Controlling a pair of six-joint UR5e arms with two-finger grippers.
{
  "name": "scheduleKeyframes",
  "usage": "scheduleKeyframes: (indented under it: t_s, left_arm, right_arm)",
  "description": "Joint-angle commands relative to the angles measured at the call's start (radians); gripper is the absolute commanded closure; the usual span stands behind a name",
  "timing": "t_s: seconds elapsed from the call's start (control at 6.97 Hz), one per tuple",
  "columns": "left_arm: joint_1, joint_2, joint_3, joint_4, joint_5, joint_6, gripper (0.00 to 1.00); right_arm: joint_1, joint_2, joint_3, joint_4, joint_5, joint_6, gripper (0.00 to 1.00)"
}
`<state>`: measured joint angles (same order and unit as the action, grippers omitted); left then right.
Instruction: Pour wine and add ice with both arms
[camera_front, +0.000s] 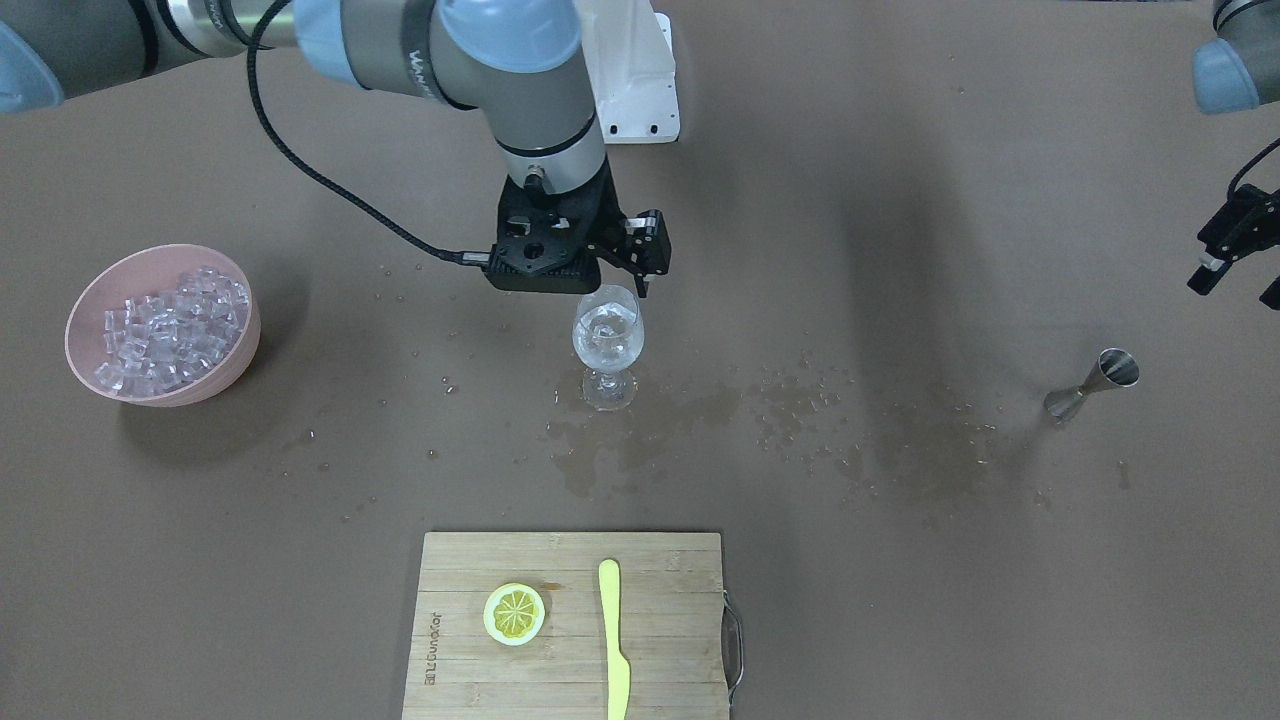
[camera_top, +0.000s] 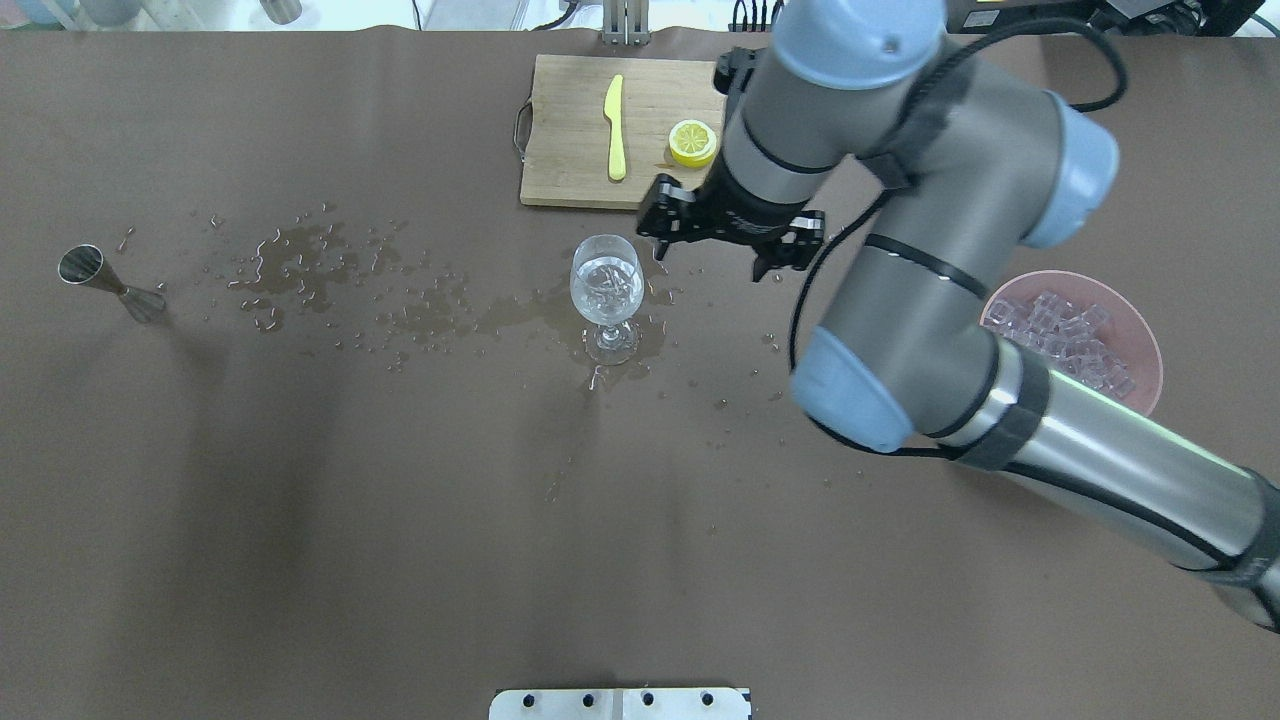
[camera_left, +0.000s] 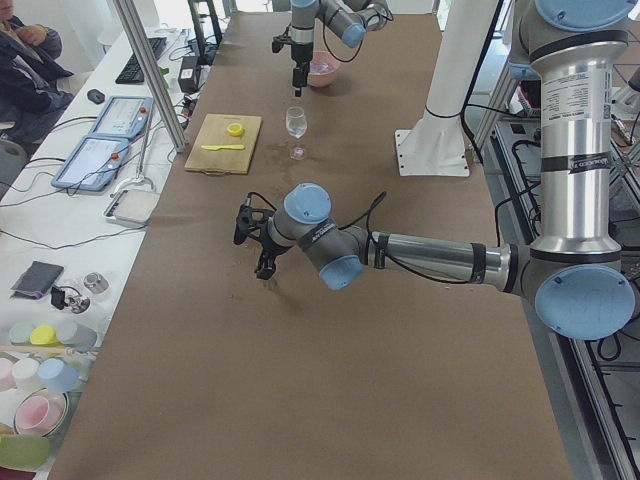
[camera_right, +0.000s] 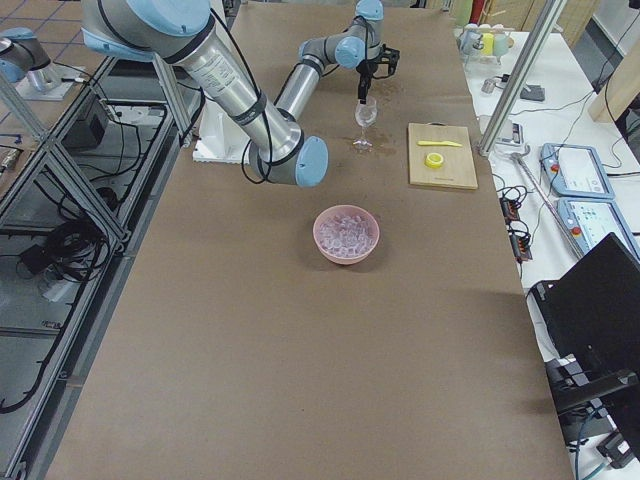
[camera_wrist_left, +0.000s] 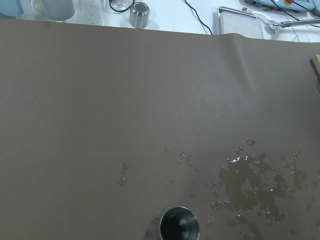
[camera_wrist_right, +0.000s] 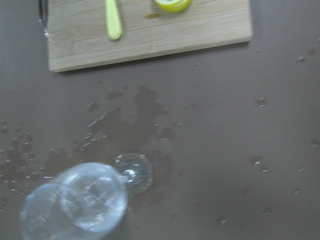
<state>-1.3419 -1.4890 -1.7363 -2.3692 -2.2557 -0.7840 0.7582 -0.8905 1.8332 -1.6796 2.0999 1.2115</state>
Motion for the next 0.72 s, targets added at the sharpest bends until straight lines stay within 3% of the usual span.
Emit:
scheduleKeyframes:
  t_s: [0.0, 0.29, 0.57]
  left_arm:
    - [-0.045, -0.019, 0.003, 0.140, -0.036, 0.184, 0.01]
    - [-0.117, -0.027, 0.003, 0.375, -0.028, 0.567, 0.01]
    - [-0.186, -0.010, 0.020, 0.456, -0.044, 0.713, 0.01]
  right_arm:
    - [0.200, -0.267, 0.156, -0.018, 0.142, -0.337, 0.00]
    - [0.356, -0.498, 0.195, -0.017, 0.170, -0.720, 0.00]
    - [0.479, -0.646, 0.173, -0.009, 0.181, -1.031, 0.00]
